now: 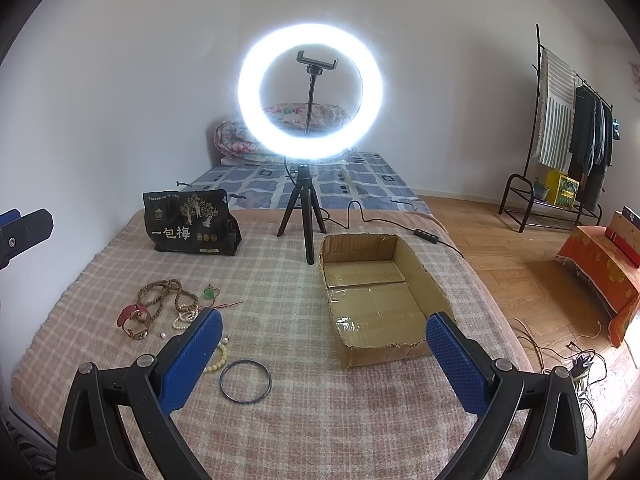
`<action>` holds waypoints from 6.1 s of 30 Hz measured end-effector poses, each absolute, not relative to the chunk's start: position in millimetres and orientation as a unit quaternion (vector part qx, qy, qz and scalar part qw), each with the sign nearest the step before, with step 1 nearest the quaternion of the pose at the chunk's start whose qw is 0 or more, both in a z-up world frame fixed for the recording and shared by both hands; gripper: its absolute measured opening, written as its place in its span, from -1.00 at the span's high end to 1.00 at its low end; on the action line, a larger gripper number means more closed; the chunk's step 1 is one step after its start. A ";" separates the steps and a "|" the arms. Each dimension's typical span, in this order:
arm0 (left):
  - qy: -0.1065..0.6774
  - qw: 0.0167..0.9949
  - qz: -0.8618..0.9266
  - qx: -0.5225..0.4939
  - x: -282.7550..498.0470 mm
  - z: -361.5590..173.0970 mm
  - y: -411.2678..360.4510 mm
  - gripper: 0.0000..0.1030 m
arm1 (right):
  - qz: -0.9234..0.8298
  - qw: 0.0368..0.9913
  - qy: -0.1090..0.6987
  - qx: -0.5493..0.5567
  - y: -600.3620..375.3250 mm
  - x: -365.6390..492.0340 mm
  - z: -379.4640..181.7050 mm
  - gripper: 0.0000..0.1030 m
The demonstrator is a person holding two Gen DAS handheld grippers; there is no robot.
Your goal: Organize jewelry
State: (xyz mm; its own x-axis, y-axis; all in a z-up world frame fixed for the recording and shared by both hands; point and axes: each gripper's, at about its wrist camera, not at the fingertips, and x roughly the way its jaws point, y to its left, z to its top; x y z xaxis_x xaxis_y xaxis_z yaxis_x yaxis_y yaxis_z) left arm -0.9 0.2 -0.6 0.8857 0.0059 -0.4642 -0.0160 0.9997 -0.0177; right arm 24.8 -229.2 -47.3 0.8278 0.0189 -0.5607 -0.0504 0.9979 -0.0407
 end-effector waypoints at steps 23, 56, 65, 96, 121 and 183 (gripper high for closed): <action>0.247 0.969 0.010 -0.009 0.8 -7.9 4.8 -1.00 | 0.020 0.953 0.302 -0.033 -225.8 27.0 -51.9 -0.99; 0.387 0.920 0.009 -0.053 58.2 -87.2 110.3 -1.00 | 0.129 0.893 0.413 -0.122 -188.2 66.4 -137.2 -0.99; 0.461 0.886 -0.038 -0.025 101.9 -126.8 99.6 -0.74 | 0.169 0.859 0.473 -0.105 -185.3 90.8 -189.2 -0.99; 0.536 0.842 -0.053 0.012 160.4 -199.4 94.9 -0.08 | 0.194 0.819 0.525 -0.131 -141.6 135.7 -244.6 -0.99; 0.516 0.856 -0.038 -0.019 157.2 -178.9 101.7 0.60 | 0.226 0.818 0.517 -0.112 -142.6 131.4 -226.2 -0.44; 0.428 0.883 -0.190 -0.029 260.7 -120.5 -163.9 0.60 | 0.077 0.882 0.463 -0.045 -366.5 199.2 -140.8 -0.45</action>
